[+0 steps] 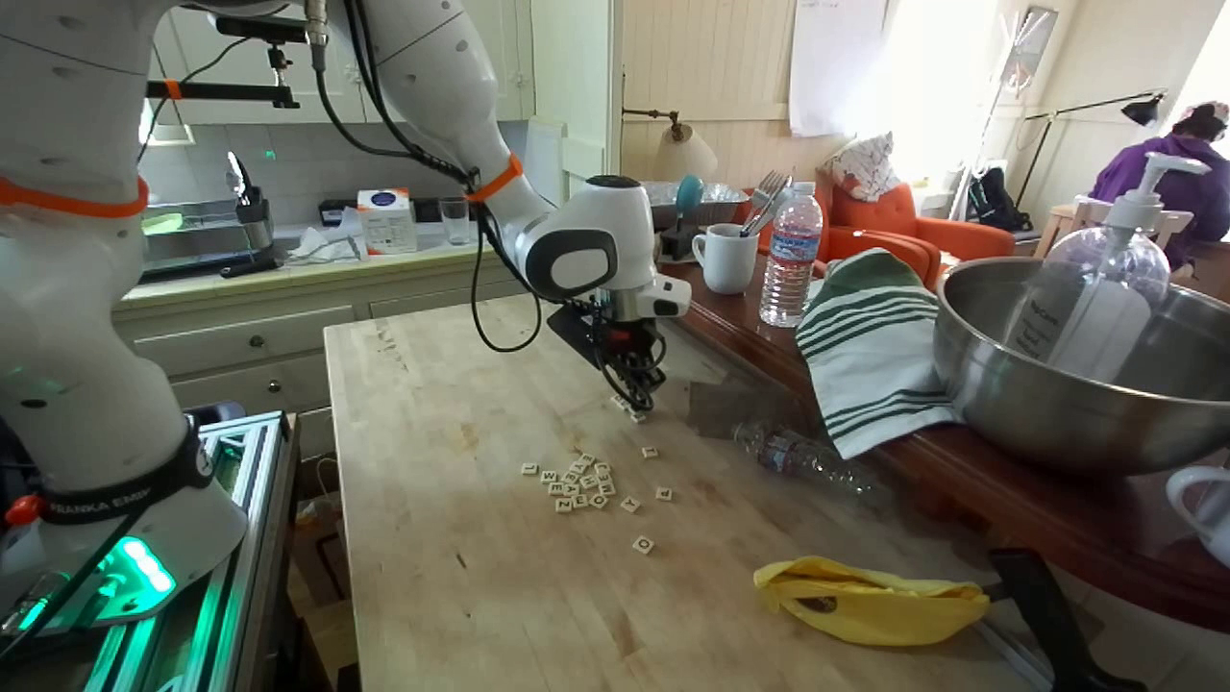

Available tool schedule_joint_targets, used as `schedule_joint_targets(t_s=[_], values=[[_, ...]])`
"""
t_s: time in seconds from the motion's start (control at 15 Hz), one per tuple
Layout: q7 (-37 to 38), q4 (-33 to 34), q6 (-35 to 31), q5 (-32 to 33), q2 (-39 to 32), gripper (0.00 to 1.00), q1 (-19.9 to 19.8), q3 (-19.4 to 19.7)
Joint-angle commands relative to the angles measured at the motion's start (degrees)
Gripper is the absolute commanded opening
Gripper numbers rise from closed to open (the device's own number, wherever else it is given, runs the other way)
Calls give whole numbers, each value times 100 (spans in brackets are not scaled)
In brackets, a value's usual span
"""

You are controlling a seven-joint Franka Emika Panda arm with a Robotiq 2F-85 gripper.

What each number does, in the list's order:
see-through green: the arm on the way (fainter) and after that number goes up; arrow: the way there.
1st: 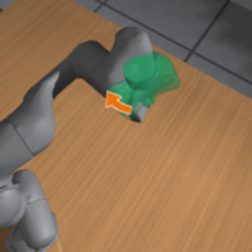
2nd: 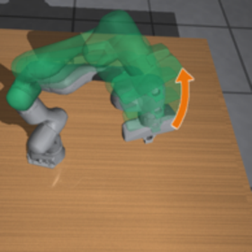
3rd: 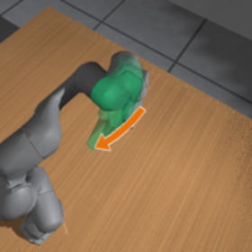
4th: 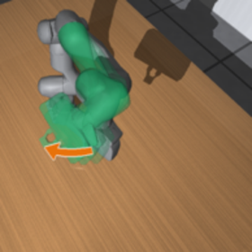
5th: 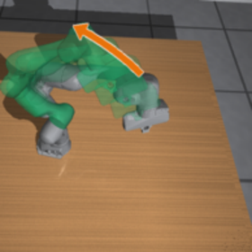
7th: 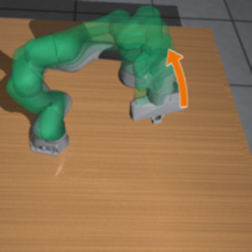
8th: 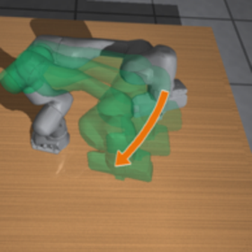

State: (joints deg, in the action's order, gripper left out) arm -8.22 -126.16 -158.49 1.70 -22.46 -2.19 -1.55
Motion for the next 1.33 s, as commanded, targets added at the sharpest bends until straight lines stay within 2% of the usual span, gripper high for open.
schedule_joint_targets(t_s=[0.0, 0.6, 0.93, 1.27], values=[[28, 124, -27, 84, -228, 0, 12, 81], [125, -35, 62, 399, -187, 0, 64, 397], [294, -40, 348, 892, -196, 0, 228, 679], [473, -199, 192, 1176, 31, 0, 287, 846]])
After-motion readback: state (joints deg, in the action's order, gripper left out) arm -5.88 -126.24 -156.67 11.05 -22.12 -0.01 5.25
